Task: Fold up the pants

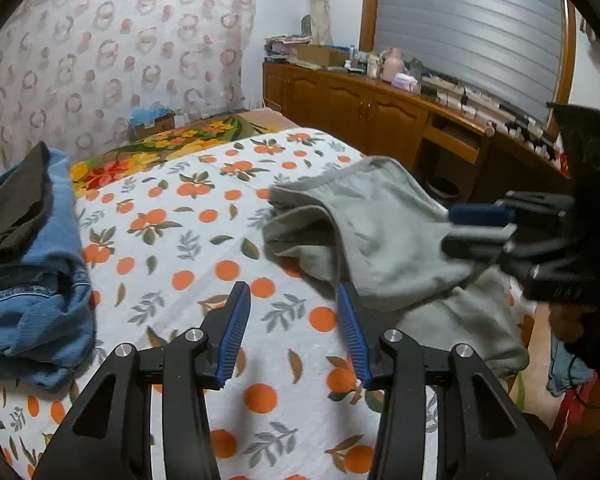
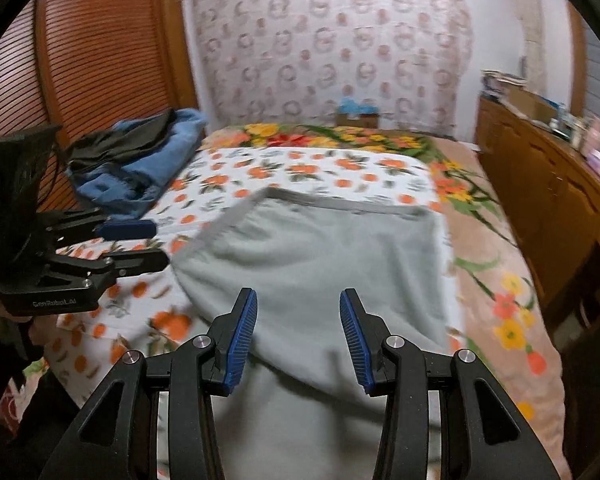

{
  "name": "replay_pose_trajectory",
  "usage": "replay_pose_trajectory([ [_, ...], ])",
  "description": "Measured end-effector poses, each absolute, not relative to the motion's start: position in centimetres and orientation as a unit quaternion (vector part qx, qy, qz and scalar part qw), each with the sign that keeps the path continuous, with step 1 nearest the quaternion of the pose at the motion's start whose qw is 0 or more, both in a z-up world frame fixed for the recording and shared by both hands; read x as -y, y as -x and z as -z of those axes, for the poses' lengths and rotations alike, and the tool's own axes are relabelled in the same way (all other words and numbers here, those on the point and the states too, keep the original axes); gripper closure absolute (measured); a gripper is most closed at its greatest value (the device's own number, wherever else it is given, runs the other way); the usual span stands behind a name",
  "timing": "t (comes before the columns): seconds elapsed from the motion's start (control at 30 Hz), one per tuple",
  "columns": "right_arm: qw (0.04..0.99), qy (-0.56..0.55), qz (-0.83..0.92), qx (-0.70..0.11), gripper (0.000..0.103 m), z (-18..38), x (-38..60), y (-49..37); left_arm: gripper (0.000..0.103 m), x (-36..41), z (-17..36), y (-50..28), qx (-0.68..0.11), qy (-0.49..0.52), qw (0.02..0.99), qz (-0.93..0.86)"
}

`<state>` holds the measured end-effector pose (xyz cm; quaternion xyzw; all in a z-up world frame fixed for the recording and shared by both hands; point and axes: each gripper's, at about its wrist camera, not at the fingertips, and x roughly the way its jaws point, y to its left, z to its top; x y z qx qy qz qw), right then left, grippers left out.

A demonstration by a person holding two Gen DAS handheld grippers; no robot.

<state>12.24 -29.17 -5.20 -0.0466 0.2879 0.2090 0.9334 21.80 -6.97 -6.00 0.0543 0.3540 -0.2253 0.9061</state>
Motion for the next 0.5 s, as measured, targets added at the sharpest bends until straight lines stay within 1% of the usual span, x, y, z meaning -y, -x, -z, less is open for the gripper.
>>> replay_pose_trajectory([
  [0.17, 0.921, 0.057, -0.246, -0.297, 0.058, 5.3, 27.7, -13.6, 0.057, 5.0, 5.9, -22.6, -0.353, -0.045, 0.909, 0.215],
  [0.2, 0.920, 0.059, -0.248, -0.298, 0.057, 5.3, 27.3, -13.8, 0.057, 4.7, 5.9, -22.8, -0.354, -0.044, 0.910, 0.212],
  [0.23, 0.919, 0.061, -0.248, -0.299, 0.052, 5.4, 27.1, -13.9, 0.057, 4.5, 5.9, -23.0, -0.354, -0.044, 0.910, 0.211],
  [0.3, 0.918, 0.066, -0.253, -0.300, 0.049, 5.5, 26.5, -13.4, 0.057, 4.0, 6.1, -23.3, -0.355, -0.042, 0.910, 0.208],
  [0.5, 0.914, 0.093, -0.247, -0.307, 0.045, 5.8, 25.6, -13.8, 0.057, 2.5, 6.3, -23.3, -0.353, -0.025, 0.912, 0.207],
])
